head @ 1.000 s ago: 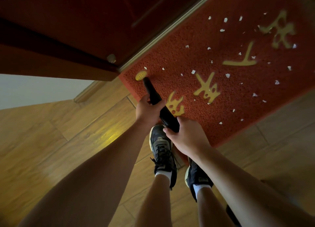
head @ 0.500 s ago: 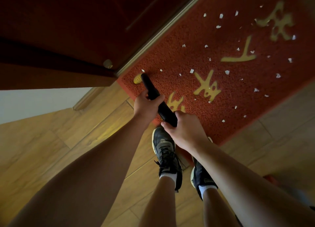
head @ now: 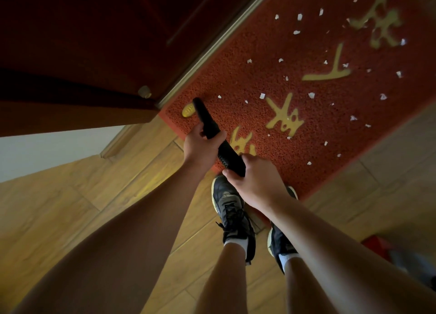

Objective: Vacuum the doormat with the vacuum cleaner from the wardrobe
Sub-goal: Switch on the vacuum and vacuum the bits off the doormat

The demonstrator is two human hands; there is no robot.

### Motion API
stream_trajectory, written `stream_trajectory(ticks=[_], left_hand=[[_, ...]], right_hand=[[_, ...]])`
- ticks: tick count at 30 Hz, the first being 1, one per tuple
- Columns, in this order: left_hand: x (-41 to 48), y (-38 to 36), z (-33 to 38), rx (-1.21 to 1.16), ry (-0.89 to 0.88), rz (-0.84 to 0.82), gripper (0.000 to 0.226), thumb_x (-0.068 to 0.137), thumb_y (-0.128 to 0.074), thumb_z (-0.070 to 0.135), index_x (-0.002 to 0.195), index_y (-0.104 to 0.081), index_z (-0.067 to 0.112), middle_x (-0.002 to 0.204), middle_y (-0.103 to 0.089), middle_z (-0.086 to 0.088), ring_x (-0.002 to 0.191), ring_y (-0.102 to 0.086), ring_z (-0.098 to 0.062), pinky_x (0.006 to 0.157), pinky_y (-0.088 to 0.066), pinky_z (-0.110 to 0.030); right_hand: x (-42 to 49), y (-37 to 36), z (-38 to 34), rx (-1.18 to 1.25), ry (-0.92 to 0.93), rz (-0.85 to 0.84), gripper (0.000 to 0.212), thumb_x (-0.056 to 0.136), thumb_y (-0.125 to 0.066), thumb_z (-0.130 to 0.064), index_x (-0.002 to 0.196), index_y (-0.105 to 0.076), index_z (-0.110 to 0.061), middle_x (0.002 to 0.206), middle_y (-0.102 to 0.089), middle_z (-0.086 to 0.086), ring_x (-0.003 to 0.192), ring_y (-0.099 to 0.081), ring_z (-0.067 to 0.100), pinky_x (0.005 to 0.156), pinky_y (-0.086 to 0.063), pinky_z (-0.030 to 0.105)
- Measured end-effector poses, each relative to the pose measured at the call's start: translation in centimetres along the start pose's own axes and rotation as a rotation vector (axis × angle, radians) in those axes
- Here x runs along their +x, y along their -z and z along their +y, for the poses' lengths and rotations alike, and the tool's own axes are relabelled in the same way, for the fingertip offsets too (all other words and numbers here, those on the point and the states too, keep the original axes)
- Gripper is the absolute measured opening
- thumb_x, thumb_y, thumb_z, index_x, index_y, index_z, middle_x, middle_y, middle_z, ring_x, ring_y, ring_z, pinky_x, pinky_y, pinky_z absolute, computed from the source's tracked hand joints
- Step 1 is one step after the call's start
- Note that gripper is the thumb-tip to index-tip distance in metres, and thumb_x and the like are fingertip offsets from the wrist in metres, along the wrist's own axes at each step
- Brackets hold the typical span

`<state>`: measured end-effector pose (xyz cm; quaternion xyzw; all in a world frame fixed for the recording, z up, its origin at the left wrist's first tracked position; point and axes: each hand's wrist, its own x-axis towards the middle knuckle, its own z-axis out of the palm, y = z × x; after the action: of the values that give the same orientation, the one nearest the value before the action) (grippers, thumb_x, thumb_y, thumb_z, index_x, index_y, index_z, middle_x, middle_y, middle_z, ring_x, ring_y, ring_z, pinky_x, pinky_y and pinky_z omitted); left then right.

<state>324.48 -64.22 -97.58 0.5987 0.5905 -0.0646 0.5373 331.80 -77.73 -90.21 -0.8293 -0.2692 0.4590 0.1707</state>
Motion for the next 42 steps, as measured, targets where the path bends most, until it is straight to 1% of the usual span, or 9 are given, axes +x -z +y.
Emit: stream_trajectory(ticks=[8,11,17,20,28,32,33,37,42], left_hand=[[0.6,0.2,-0.4,0.043,0.005,-0.005,0.042,0.081,-0.077,0.044,0.117,-0.07,0.024,0.104,-0.073,0.003,0.095,-0.069,-0.017,0.075,-0.056,-0.033],[0.1,0.1,-0.6,0.032,0.004,-0.013,0.037,0.084,-0.078,0.04,0.116,-0.069,0.024,0.103,-0.072,0.005,0.092,-0.068,-0.013,0.069,-0.051,-0.028],[-0.6,-0.8,-0.7,0.007,0.005,-0.039,0.039,0.083,-0.079,0.038,0.117,-0.07,0.021,0.106,-0.073,0.003,0.095,-0.069,-0.014,0.071,-0.05,-0.026],[-0.8,-1.5,-0.6,0.019,-0.012,-0.075,0.051,0.081,-0.078,0.043,0.126,-0.068,0.022,0.114,-0.072,0.003,0.101,-0.068,-0.016,0.073,-0.049,-0.026],[-0.8,-3.4,0.6,0.059,-0.054,-0.113,0.05,0.086,-0.077,0.037,0.131,-0.065,0.02,0.119,-0.07,0.003,0.105,-0.066,-0.014,0.075,-0.049,-0.023],[-0.3,-3.6,1.4,0.079,-0.059,-0.122,0.054,0.086,-0.077,0.039,0.135,-0.063,0.02,0.122,-0.068,0.003,0.098,-0.066,-0.01,0.056,-0.043,-0.006],[-0.1,-3.6,1.5,0.083,-0.063,-0.119,0.053,0.086,-0.077,0.038,0.134,-0.064,0.02,0.123,-0.068,0.003,0.1,-0.066,-0.011,0.06,-0.045,-0.008],[0.4,-3.6,2.2,0.111,-0.068,-0.129,0.054,0.08,-0.076,0.046,0.128,-0.067,0.022,0.117,-0.071,0.004,0.104,-0.068,-0.015,0.086,-0.057,-0.034],[1.0,-3.4,3.3,0.126,-0.071,-0.134,0.063,0.069,-0.073,0.057,0.124,-0.068,0.026,0.111,-0.072,0.006,0.099,-0.07,-0.016,0.082,-0.059,-0.039]], right_hand=[[0.4,-0.4,-0.1,0.0,0.0,-0.012,0.032,0.094,-0.064,-0.045,0.084,-0.046,-0.021,0.063,-0.043,-0.015,0.049,-0.04,-0.002,0.043,-0.024,0.014],[0.1,-0.9,0.4,-0.011,-0.004,0.002,0.035,0.093,-0.064,-0.048,0.083,-0.046,-0.02,0.064,-0.046,-0.011,0.05,-0.042,-0.001,0.044,-0.024,0.015],[-0.9,-0.9,1.1,-0.001,-0.052,0.005,0.036,0.093,-0.063,-0.05,0.086,-0.05,-0.018,0.07,-0.052,-0.006,0.056,-0.047,0.009,0.046,-0.028,0.016],[-1.4,-0.6,1.7,0.032,-0.075,0.012,0.033,0.092,-0.064,-0.05,0.09,-0.055,-0.018,0.074,-0.056,-0.006,0.059,-0.05,0.009,0.046,-0.03,0.017],[-1.7,0.0,3.3,0.062,-0.112,0.058,0.035,0.092,-0.064,-0.052,0.088,-0.052,-0.02,0.07,-0.053,-0.008,0.058,-0.051,0.011,0.047,-0.03,0.018],[-1.3,0.4,3.4,0.076,-0.113,0.08,0.034,0.092,-0.064,-0.051,0.086,-0.049,-0.02,0.066,-0.046,-0.012,0.059,-0.049,0.011,0.051,-0.033,0.022],[-1.1,0.5,3.4,0.077,-0.112,0.086,0.035,0.092,-0.064,-0.051,0.086,-0.05,-0.02,0.067,-0.048,-0.011,0.059,-0.049,0.012,0.051,-0.034,0.023],[-0.5,0.8,3.3,0.074,-0.112,0.112,0.037,0.091,-0.064,-0.052,0.086,-0.052,-0.018,0.073,-0.056,-0.004,0.062,-0.053,0.015,0.056,-0.037,0.025],[0.3,1.2,3.1,0.084,-0.115,0.117,0.038,0.092,-0.063,-0.053,0.089,-0.055,-0.016,0.07,-0.054,-0.005,0.056,-0.051,0.012,0.051,-0.035,0.024]])
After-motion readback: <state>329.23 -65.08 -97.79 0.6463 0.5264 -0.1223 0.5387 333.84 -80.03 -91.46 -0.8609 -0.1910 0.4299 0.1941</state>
